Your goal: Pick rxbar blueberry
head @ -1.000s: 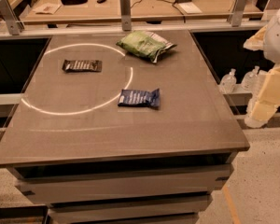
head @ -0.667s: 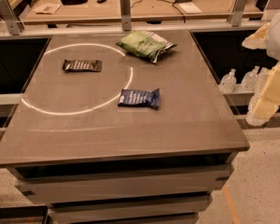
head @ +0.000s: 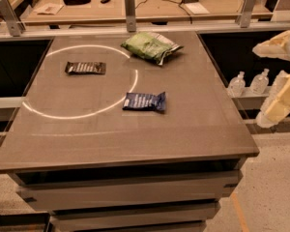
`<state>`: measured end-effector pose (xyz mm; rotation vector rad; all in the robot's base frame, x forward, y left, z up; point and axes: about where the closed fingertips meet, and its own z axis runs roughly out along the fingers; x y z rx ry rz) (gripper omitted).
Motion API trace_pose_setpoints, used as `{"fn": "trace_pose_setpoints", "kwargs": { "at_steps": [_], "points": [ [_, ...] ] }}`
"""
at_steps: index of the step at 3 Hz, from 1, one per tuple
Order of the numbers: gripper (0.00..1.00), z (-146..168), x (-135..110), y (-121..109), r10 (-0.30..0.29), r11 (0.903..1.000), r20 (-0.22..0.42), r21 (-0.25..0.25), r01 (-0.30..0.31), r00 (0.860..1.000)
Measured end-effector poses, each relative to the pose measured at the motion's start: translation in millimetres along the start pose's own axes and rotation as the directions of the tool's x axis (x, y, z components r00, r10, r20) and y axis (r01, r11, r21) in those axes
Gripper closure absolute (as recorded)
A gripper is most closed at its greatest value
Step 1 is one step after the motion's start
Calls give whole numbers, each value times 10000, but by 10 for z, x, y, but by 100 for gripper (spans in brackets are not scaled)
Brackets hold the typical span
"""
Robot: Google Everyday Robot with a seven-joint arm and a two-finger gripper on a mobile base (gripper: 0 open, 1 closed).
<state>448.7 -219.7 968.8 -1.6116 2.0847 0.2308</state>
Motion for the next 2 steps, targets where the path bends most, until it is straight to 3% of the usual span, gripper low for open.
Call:
{"fn": "trace_pose_setpoints", "kwargs": {
  "at_steps": [1, 2],
  "points": [
    [0, 234, -140, 40, 627, 9977, 1693, -360, -574, 9836],
    [0, 492, -274, 40, 1421, 9873, 3164, -1136, -1112, 9379]
  ]
}}
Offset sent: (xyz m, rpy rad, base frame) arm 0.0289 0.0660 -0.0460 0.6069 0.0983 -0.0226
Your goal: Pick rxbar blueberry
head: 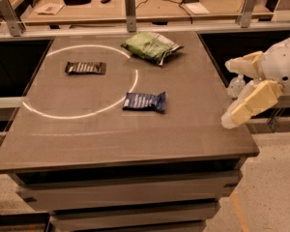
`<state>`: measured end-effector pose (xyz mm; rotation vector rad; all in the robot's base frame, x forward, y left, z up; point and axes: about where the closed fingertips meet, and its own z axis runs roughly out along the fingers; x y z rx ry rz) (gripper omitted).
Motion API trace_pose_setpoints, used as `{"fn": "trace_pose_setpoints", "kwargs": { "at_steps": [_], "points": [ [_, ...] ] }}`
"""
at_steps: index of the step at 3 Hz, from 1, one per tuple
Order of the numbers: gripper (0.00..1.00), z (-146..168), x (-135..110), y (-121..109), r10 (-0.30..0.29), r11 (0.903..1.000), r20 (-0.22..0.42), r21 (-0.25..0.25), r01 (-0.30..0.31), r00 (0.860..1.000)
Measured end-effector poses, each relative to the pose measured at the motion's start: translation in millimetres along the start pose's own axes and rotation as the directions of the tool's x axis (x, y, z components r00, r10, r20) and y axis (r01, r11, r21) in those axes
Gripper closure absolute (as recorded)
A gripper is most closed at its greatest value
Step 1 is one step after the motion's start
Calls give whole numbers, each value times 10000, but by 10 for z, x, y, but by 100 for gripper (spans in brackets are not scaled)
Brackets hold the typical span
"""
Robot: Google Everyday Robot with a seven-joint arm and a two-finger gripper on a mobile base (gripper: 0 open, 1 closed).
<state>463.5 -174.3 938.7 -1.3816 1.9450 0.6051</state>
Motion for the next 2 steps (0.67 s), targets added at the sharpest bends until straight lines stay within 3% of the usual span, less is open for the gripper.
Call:
{"fn": "trace_pose_setpoints", "kwargs": {
  "at_steps": [1, 2],
  "points": [
    [0, 225, -87, -8, 360, 9980, 1233, -553, -293, 9917],
    [0, 226, -88, -7, 357, 9980, 1233, -554, -291, 9917]
  ]
}}
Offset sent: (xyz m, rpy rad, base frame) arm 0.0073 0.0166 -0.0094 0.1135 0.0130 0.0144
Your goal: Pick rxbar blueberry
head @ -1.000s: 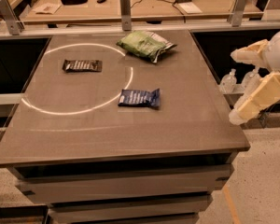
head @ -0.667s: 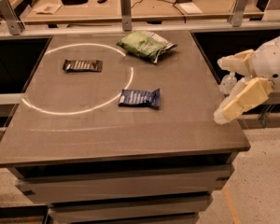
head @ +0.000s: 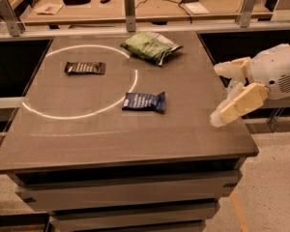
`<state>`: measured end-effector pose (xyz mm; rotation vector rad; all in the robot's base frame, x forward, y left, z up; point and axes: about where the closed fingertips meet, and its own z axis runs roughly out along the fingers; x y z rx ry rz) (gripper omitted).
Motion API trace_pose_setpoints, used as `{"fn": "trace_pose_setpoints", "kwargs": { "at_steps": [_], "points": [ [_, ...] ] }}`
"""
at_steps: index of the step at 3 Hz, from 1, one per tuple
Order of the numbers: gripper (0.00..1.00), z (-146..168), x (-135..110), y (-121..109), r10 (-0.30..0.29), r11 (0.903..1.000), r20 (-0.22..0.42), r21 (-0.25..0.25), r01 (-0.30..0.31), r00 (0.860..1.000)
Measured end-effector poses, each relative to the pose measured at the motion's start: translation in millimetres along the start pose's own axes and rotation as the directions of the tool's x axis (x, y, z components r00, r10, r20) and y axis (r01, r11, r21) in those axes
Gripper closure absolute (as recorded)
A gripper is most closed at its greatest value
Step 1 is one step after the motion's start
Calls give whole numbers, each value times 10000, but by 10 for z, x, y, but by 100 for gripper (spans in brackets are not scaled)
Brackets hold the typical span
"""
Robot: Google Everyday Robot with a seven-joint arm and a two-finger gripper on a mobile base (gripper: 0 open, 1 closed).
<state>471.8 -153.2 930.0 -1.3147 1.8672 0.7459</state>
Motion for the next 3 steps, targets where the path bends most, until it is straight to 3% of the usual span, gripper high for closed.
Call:
{"fn": "trace_pose_setpoints", "kwargs": {
  "at_steps": [1, 3],
  "points": [
    [0, 162, -24, -19, -198, 9998, 58, -93, 198, 9998],
    [0, 566, -250, -101, -1236, 9923, 521, 70, 1234, 9910]
  ]
}}
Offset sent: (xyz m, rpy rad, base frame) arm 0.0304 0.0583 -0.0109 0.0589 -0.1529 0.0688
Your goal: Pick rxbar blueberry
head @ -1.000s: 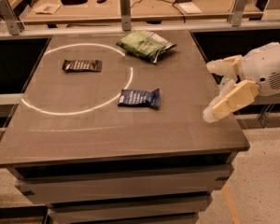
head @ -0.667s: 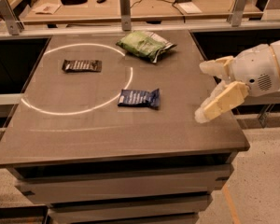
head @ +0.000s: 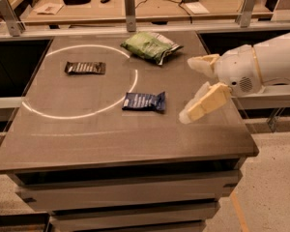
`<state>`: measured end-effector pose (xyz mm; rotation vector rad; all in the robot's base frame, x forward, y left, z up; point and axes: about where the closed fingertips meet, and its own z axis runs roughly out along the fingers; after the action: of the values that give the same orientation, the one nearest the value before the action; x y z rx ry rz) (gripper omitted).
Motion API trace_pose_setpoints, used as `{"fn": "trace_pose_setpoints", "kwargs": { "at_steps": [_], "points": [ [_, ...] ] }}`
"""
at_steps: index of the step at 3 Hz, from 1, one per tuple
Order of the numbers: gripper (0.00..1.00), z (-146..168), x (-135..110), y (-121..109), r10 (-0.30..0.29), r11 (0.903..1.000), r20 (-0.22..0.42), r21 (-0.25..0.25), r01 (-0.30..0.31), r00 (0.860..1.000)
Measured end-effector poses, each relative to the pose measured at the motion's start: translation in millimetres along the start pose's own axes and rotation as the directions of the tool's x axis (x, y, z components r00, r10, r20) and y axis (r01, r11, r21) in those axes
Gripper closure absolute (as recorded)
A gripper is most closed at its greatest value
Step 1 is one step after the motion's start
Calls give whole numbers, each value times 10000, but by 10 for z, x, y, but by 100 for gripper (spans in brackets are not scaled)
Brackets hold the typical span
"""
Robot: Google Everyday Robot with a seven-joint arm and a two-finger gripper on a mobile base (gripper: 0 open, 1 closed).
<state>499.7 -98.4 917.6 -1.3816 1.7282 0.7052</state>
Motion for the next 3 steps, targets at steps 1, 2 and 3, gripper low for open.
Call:
{"fn": "trace_pose_setpoints", "kwargs": {
  "at_steps": [1, 2, 3],
  "points": [
    [0, 294, 10, -105, -231, 9996, -193, 126, 234, 9995],
    [0, 623, 91, -214, -162, 9999, -412, 42, 164, 9990],
    [0, 932, 151, -258, -361, 9990, -728, -281, 341, 9967]
  ]
}}
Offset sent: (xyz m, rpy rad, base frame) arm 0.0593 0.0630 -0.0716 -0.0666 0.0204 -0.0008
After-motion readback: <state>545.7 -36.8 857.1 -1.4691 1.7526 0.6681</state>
